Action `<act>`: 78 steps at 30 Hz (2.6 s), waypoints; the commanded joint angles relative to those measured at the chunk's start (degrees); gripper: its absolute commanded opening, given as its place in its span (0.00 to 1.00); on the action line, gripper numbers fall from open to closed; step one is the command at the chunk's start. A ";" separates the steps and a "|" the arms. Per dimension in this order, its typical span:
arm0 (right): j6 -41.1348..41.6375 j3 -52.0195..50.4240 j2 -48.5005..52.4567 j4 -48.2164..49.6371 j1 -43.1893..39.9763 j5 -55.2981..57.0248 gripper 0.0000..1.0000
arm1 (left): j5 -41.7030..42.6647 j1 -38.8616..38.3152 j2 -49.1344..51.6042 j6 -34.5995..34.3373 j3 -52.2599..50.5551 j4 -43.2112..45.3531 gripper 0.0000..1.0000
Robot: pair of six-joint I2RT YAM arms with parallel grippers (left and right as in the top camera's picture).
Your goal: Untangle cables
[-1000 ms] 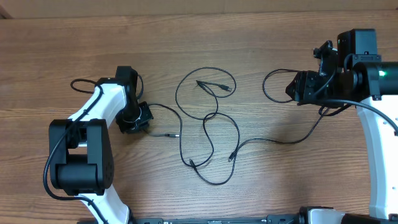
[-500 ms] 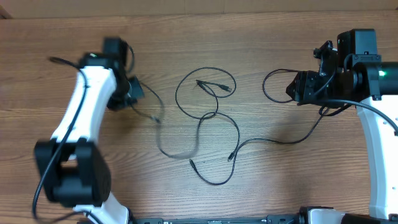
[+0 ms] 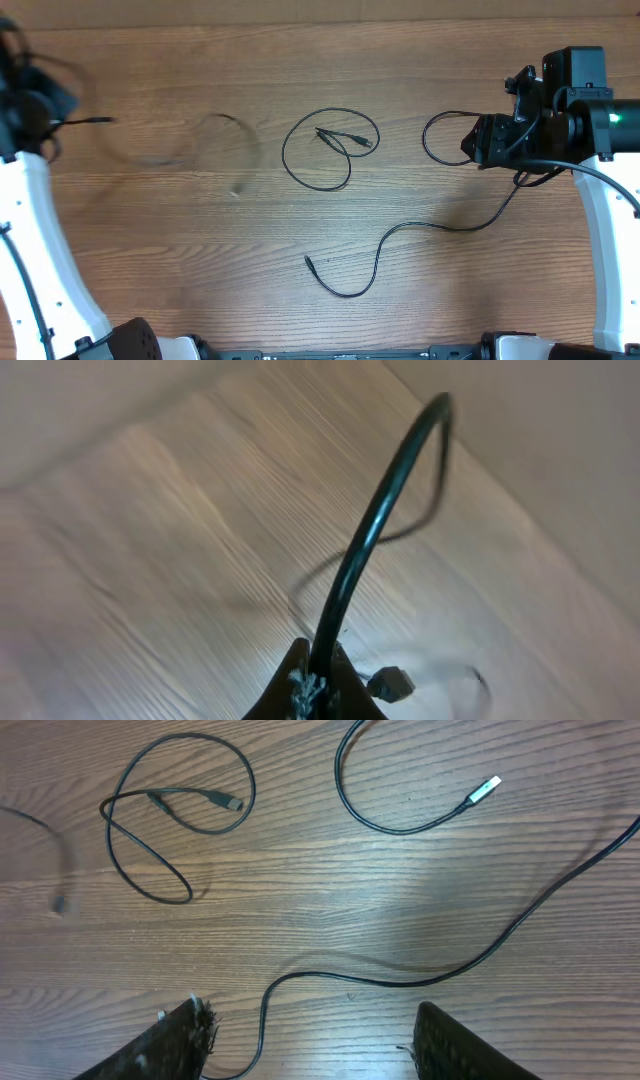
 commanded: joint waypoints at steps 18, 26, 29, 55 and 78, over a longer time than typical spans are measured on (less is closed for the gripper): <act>-0.04 1.25 0.13 -0.15 -0.02 0.42 0.63 | -1.81 5.57 -1.81 0.04 1.92 -2.67 0.05; -0.04 1.25 0.11 -0.15 -0.02 0.42 0.63 | -1.77 5.57 -1.81 0.02 1.92 -2.80 0.42; -0.04 1.25 0.11 -0.15 -0.02 0.42 0.63 | 0.52 5.53 -1.81 0.04 1.92 -2.99 0.42; 5.70 1.27 0.02 -5.35 -4.09 8.04 0.75 | 19.54 -24.33 -3.15 23.34 1.51 -23.58 0.44; 5.31 1.27 -0.33 -7.48 -14.75 5.95 1.00 | 16.15 -48.81 -12.26 10.27 -21.73 -30.60 0.54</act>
